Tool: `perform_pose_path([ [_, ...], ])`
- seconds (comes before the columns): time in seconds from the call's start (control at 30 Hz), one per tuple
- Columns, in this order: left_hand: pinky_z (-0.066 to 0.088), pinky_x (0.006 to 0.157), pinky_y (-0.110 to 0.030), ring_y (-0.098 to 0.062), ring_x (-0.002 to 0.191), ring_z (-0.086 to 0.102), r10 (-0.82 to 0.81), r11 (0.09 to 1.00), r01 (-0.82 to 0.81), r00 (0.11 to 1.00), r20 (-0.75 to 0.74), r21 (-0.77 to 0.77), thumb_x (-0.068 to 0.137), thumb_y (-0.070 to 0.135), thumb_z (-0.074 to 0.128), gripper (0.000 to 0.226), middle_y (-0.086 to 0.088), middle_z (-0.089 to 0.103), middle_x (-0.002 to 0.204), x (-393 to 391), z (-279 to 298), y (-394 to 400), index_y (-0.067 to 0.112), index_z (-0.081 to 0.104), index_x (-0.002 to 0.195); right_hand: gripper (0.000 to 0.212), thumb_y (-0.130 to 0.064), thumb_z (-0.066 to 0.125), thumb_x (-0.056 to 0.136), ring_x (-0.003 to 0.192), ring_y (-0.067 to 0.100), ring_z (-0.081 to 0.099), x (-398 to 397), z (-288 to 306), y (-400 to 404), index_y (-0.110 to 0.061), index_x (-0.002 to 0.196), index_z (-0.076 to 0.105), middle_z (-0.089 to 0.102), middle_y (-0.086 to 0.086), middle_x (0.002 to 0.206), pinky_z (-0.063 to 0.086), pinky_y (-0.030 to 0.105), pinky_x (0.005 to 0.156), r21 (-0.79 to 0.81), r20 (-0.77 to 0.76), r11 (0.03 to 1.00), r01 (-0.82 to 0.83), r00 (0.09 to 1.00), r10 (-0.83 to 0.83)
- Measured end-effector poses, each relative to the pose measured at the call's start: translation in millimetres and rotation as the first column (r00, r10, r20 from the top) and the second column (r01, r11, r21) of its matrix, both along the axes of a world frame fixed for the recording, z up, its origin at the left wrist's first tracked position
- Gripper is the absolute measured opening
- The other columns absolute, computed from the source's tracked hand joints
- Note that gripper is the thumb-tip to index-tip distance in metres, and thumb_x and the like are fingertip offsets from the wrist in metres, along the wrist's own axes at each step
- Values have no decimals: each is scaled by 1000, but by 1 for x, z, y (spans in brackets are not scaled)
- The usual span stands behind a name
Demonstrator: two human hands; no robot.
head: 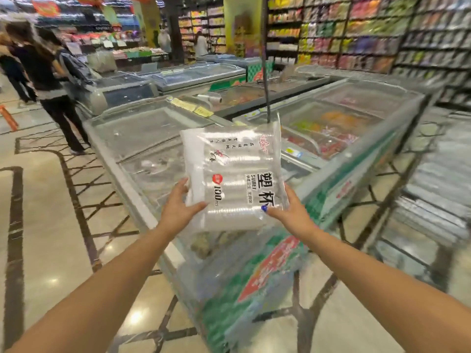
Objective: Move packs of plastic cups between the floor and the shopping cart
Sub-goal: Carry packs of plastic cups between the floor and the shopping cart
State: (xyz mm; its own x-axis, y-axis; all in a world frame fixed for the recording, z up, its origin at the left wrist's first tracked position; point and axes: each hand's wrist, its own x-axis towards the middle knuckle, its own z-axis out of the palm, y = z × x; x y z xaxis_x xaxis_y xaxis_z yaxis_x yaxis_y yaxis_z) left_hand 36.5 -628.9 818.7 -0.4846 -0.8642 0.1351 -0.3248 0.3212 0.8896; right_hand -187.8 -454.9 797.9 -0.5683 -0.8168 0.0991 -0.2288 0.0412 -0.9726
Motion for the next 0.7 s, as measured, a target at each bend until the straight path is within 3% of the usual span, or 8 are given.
perform_pose_path([
  [0.07,35,98,-26,-12,120,46,-69,998,69,997,-34,13,75,17,82,86,5,46,127,-64,-4,27,18,35,147,86,-18,79,81,129,9,41,-44,3,44,-27,151,30,45,-12,139,34,26,105,6,21,997,71,997,-71],
  [0.23,39,100,-30,-15,121,48,-345,937,347,938,-36,43,74,16,83,89,2,50,131,-211,-9,89,16,34,147,94,-44,84,64,130,18,51,-141,-5,158,-38,145,38,53,-6,142,44,46,108,16,82,967,256,963,-256],
  [0.33,43,101,-37,-18,119,51,-482,873,482,876,-20,74,71,19,84,91,2,49,127,-294,-10,131,16,33,147,70,-17,79,80,114,15,59,-185,-9,219,-30,139,43,56,1,137,56,22,85,13,128,903,429,895,-427],
  [0.4,44,103,-42,-23,121,53,-561,821,561,827,-34,105,71,16,84,90,-2,51,127,-349,-14,158,15,34,146,70,-5,72,86,111,17,57,-212,-14,255,-27,143,39,55,1,135,49,7,63,-13,129,860,510,854,-504],
  [0.47,43,101,-36,-23,122,52,-637,763,636,770,-31,115,72,16,83,88,-5,51,129,-402,-20,183,16,34,145,74,-6,73,86,114,15,58,-243,-26,289,-32,145,36,56,-9,131,46,4,65,-12,118,813,583,808,-578],
  [0.53,42,101,-36,-21,124,49,-708,701,704,706,-9,109,73,24,83,89,-4,50,134,-454,-26,205,20,33,147,74,-11,76,83,115,8,59,-276,-37,317,-42,137,36,56,-23,125,52,12,81,5,119,762,647,756,-643],
  [0.63,37,108,-39,-18,133,41,-759,649,754,651,15,98,73,37,81,96,-1,41,147,-531,-36,230,25,27,151,82,-28,83,72,114,18,64,-330,-40,344,-48,138,39,62,-16,129,55,52,90,43,130,708,705,698,-704],
  [0.7,37,106,-38,-18,136,39,-787,615,783,617,9,92,73,41,80,97,0,40,149,-586,-45,241,27,25,151,82,-33,83,71,119,12,60,-379,-49,356,-48,138,40,58,-13,135,52,48,98,48,104,686,726,679,-726],
])
